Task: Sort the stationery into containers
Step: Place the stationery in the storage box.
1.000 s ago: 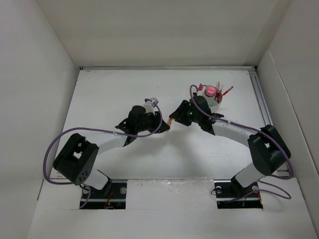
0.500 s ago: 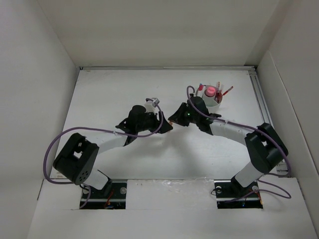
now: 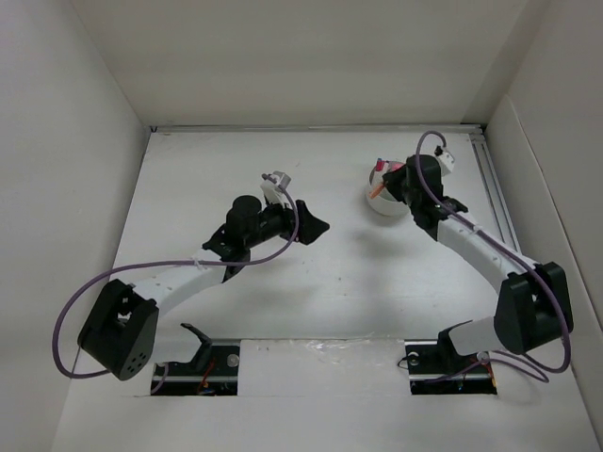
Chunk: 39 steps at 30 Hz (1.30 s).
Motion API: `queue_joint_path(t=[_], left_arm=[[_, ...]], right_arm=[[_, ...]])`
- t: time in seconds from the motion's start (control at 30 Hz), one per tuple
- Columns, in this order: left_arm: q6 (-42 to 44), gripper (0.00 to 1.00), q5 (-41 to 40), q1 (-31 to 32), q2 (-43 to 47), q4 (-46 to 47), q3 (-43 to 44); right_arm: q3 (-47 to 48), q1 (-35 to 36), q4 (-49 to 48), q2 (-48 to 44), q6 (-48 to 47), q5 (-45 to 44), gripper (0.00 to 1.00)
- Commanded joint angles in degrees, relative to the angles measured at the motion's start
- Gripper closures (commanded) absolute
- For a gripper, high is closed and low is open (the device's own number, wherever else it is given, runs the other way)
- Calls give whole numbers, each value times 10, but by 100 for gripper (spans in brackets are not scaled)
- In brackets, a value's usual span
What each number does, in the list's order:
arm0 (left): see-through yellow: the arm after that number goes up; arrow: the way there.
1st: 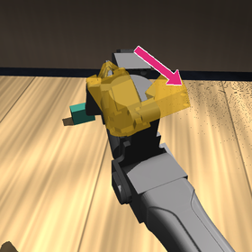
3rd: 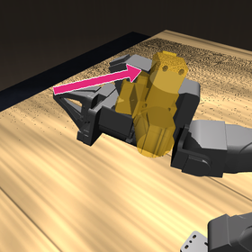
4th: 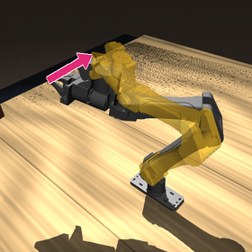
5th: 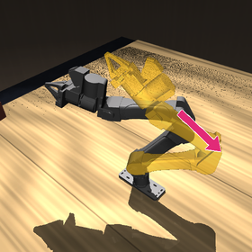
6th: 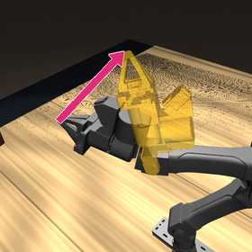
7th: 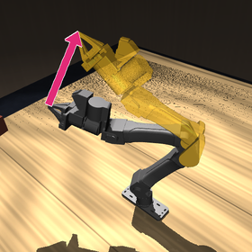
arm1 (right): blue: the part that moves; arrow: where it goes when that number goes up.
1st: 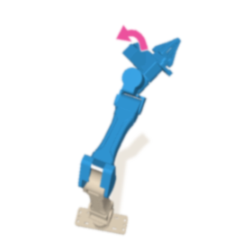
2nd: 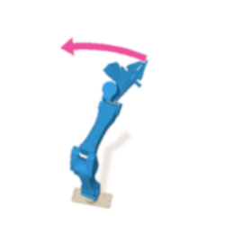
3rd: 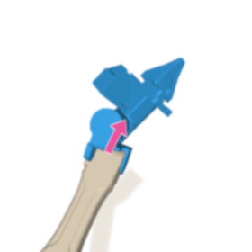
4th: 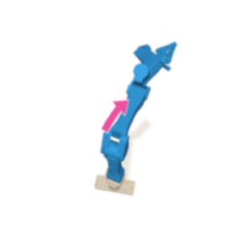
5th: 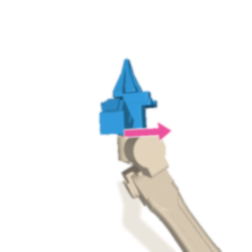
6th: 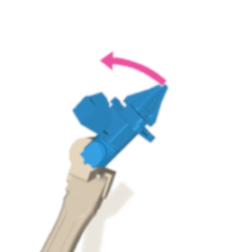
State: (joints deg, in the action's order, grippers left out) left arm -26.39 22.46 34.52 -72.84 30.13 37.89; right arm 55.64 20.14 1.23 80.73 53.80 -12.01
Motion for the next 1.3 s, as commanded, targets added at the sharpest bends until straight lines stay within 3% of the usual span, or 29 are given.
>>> queue_joint_path(t=[0.0,0.03,0.17,0.43,1.0,1.1,1.27], left_arm=[[13,0,-6,0,10,20,-13],[13,0,-6,0,10,20,-18],[6,0,14,0,23,33,-30],[6,0,-4,0,58,27,-41],[1,0,-17,0,74,21,-46],[1,0,-23,0,74,16,-46],[1,0,-23,0,74,16,-46]], right_arm=[[37,-16,33,-19,-7,-171,97],[37,-16,40,-19,-7,-221,97],[61,-21,52,6,-7,-289,96],[113,-9,91,89,-1,-351,96],[159,29,143,159,32,-442,96],[164,29,159,164,39,-448,90],[164,42,165,164,56,-448,73]])
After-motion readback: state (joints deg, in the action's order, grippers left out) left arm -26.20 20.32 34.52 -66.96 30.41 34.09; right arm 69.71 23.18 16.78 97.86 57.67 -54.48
